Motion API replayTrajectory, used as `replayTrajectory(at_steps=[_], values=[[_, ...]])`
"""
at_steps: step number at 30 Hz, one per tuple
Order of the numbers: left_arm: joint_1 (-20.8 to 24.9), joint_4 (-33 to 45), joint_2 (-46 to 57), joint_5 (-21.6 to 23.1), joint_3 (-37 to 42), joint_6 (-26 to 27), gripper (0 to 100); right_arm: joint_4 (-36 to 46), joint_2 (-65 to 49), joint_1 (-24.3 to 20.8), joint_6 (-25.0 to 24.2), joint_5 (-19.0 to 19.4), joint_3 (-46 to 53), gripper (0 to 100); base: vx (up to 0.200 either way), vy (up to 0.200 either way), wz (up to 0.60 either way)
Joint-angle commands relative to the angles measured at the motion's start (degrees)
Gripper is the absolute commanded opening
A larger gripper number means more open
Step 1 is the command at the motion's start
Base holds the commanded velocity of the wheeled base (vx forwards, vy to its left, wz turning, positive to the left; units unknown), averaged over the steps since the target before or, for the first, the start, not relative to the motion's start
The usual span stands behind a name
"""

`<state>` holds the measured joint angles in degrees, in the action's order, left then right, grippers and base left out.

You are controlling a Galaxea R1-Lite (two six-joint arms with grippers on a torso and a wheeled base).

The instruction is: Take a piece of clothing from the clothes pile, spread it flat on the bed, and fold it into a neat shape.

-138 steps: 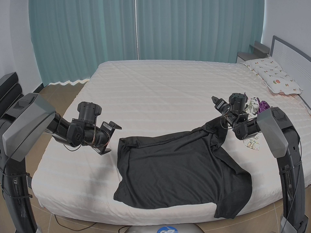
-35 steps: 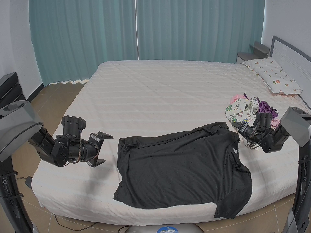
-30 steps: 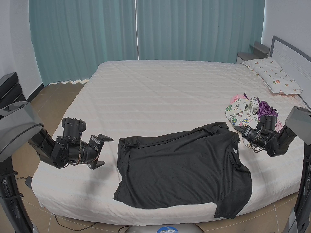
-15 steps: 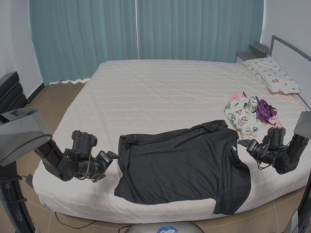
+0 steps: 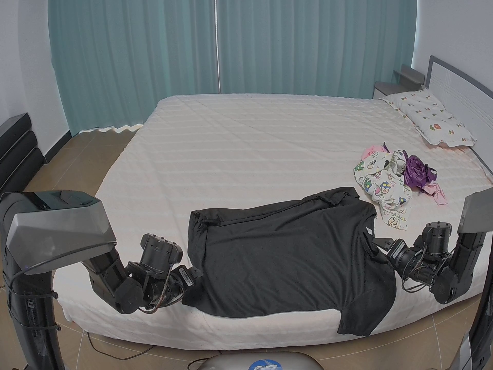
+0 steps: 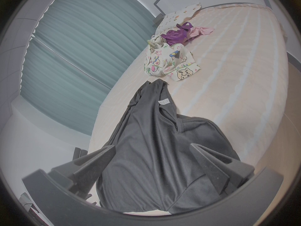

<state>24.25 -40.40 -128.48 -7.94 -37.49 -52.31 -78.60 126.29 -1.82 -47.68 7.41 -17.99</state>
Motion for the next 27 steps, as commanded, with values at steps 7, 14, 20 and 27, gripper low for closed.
replayTrajectory(at_steps=[7,14,20,27], values=[[1.1,-0.1,-3.4,-0.4,-1.6,0.1,100,-0.1,0.6,-0.3,-0.1,0.1,0.5,100,0.000,0.000,0.00],[1.7,0.3,-4.0,-1.4,-1.6,0.8,0,-1.4,0.6,-0.3,-0.2,0.1,0.5,100,0.000,0.000,0.00],[1.9,0.2,-4.7,-2.8,-2.0,1.3,0,-1.6,0.6,-0.2,-0.2,0.1,0.5,100,0.000,0.000,0.00],[2.4,0.4,-4.2,-2.9,-1.1,1.4,0,-1.6,0.6,0.1,-0.2,0.1,0.5,100,0.000,0.000,0.00]])
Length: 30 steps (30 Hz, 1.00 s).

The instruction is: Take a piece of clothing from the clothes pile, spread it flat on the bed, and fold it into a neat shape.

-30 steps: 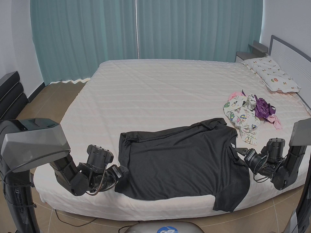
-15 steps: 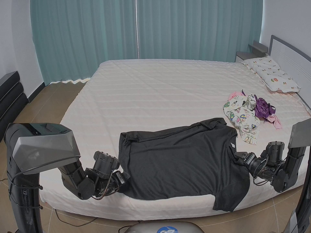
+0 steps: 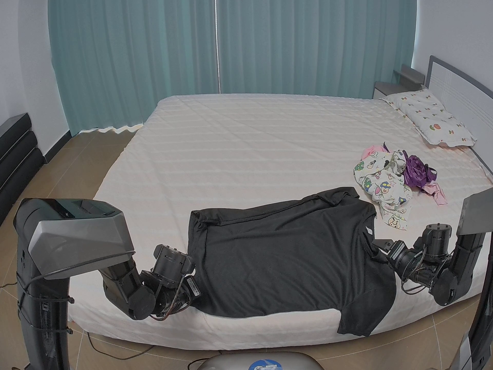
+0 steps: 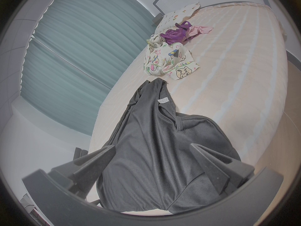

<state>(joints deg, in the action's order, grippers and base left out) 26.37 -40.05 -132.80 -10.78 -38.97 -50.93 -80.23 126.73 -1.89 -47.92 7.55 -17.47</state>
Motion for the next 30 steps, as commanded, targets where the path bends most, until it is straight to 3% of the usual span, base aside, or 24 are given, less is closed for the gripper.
replayTrajectory(at_steps=[1,13,21,30], values=[[0.3,0.1,0.3,0.0,0.6,0.0,0,0.0,0.2,0.1,0.0,0.0,0.0,100,0.000,0.000,0.00],[-1.8,13.4,6.9,-0.3,2.0,4.7,0,0.0,0.1,0.3,0.0,0.0,0.3,100,0.000,0.000,0.00],[-5.5,18.2,6.9,-0.4,1.7,8.2,0,0.0,0.1,0.3,0.1,-0.1,0.7,100,0.000,0.000,0.00],[-5.8,23.8,6.7,-0.2,1.2,9.1,0,0.5,0.1,0.4,0.5,-0.3,1.2,100,0.000,0.000,0.00]])
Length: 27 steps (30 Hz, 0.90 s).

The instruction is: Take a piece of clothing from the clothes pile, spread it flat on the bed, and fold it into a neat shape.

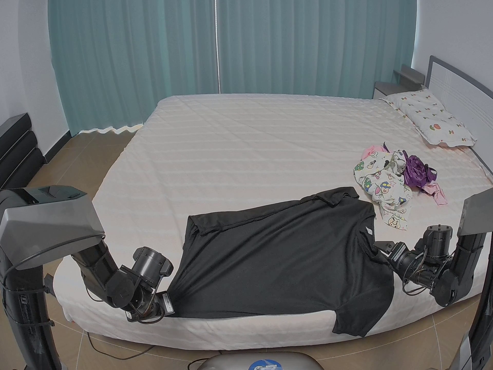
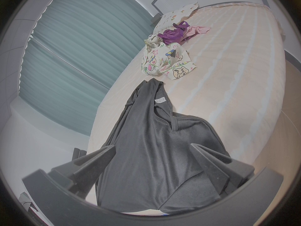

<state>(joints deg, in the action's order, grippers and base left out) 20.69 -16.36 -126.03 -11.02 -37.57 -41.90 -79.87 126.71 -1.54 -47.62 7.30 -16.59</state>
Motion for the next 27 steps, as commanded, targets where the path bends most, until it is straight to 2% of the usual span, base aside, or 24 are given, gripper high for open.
replayTrajectory(at_steps=[1,4,5,9,11,12,14,15,16,20,21,22,27], values=[[-0.1,0.1,-0.2,0.0,-0.2,0.1,0,0.2,0.2,0.0,0.2,0.0,0.6,100,0.000,0.000,0.00],[-0.1,-0.3,-0.4,0.4,-0.5,-0.2,0,0.2,0.4,-0.2,0.3,0.0,0.9,100,0.000,0.000,0.00],[-0.1,-0.4,-0.2,0.7,-0.8,-0.3,100,0.3,0.5,-0.2,0.3,0.0,0.9,100,0.000,0.000,0.00],[-0.2,-0.5,0.3,2.4,-2.2,-0.7,100,0.5,0.2,-0.1,1.5,0.0,1.9,100,0.000,0.000,0.00],[-0.6,-1.7,0.8,3.2,-2.9,-1.6,100,0.5,0.5,0.0,5.7,-0.1,3.7,100,0.000,0.000,0.00],[-1.4,-3.9,1.3,4.5,-3.0,-3.1,100,-0.1,0.7,0.0,9.6,0.0,5.2,100,0.000,0.000,0.00],[-1.5,-4.8,1.6,5.1,-3.1,-3.9,100,-0.2,0.8,0.0,10.8,0.0,5.7,100,0.000,0.000,0.00],[-2.3,-8.1,3.3,7.8,-2.9,-6.9,100,-0.1,0.6,0.1,13.1,-0.1,7.0,100,0.000,0.000,0.00],[-2.4,-8.3,3.6,8.2,-2.9,-7.2,100,0.0,0.5,0.2,13.3,-0.1,7.0,100,0.000,0.000,0.00],[-3.2,-9.4,5.4,12.6,-3.0,-9.4,100,0.3,0.6,3.6,17.7,-0.1,7.5,100,0.000,0.000,0.00],[-3.2,-9.4,5.4,12.6,-3.0,-9.4,100,0.3,0.6,3.6,17.7,-0.1,7.5,100,0.000,0.000,0.00],[-3.2,-9.6,5.4,14.1,-3.1,-10.7,100,0.2,1.1,4.1,19.3,0.0,7.7,100,0.000,0.000,0.00],[-3.9,-11.1,7.0,20.7,-3.4,-15.6,100,-1.8,3.6,5.0,19.1,0.2,5.1,100,0.000,0.000,0.00]])
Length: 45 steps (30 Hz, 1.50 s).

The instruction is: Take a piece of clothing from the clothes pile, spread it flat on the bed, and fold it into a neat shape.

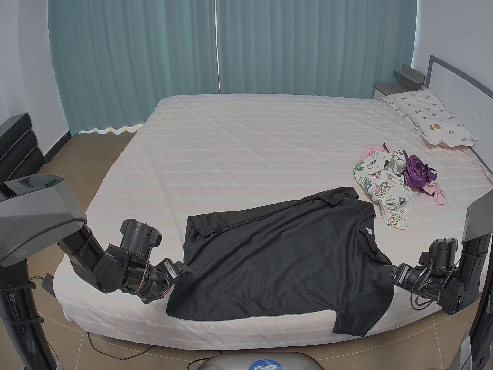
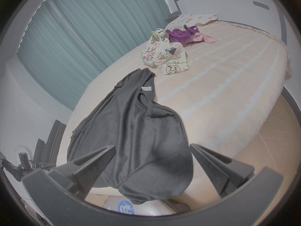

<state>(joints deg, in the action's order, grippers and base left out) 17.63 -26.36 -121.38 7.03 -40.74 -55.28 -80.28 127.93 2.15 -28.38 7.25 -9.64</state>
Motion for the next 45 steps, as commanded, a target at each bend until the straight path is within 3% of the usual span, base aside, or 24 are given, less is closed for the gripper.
replayTrajectory(at_steps=[1,6,11,14,19,22,39,45], values=[[-1.3,-1.6,2.8,3.9,-0.1,-3.1,100,-2.2,2.7,1.6,-0.4,0.1,-2.7,100,0.000,0.000,0.00],[-1.9,-3.0,3.2,5.5,-0.3,-5.4,100,-0.6,2.7,1.7,-2.7,-0.3,-9.9,100,0.000,0.000,0.00],[-1.9,-3.5,2.8,5.5,-0.2,-5.4,100,9.2,2.3,1.9,-2.6,-0.4,-18.9,100,0.000,0.000,0.00],[-2.2,-3.7,2.8,5.5,-0.2,-5.4,100,13.4,3.1,1.5,-3.1,1.3,-23.8,100,0.000,0.000,0.00],[-2.8,-3.8,2.1,5.8,-0.3,-5.2,100,14.5,4.8,1.1,-3.0,7.3,-26.8,100,0.000,0.000,0.00],[-2.8,-3.8,1.7,5.8,-0.4,-5.2,100,16.5,7.1,1.1,-2.2,7.6,-30.1,100,0.000,0.000,0.00],[-2.8,-3.8,1.6,5.7,-0.6,-5.2,100,17.1,11.6,2.9,-2.2,8.6,-34.4,100,0.000,0.000,0.00],[-2.8,-3.7,1.2,5.6,-1.2,-5.4,100,17.0,11.5,3.5,-2.2,10.4,-33.8,100,0.200,0.000,0.00]])
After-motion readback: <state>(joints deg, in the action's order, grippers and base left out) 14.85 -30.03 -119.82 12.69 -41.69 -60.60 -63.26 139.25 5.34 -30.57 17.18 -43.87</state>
